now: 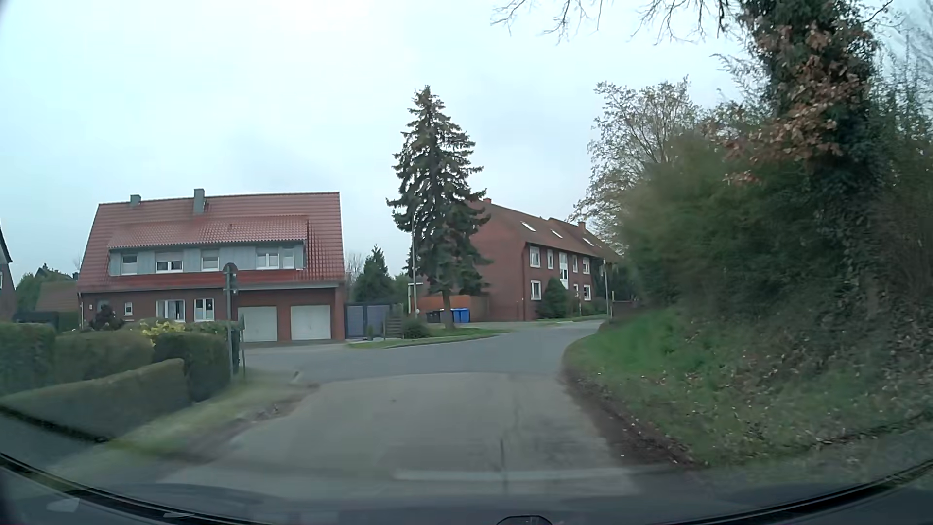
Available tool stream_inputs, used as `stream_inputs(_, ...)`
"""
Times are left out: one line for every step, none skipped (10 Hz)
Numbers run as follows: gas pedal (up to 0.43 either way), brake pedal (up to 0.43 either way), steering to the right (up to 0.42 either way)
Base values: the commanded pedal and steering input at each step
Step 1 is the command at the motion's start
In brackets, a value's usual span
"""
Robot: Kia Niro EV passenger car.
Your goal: Follow the waypoints while adhering to traffic rules and regulations
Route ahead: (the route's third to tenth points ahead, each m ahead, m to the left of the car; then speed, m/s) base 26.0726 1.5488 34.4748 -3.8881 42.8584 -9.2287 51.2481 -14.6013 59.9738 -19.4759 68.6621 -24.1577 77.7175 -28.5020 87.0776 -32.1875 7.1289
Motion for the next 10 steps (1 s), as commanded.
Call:
stream_inputs(0.150, 0.000, -0.009)
stream_inputs(0.150, 0.000, -0.009)
stream_inputs(0.150, 0.000, -0.007)
stream_inputs(0.138, 0.000, -0.007)
stream_inputs(0.138, 0.000, -0.005)
stream_inputs(0.150, 0.000, 0.004)
stream_inputs(0.150, 0.000, 0.013)
stream_inputs(0.150, 0.000, 0.016)
stream_inputs(0.150, 0.000, 0.018)
stream_inputs(0.150, 0.000, 0.021)
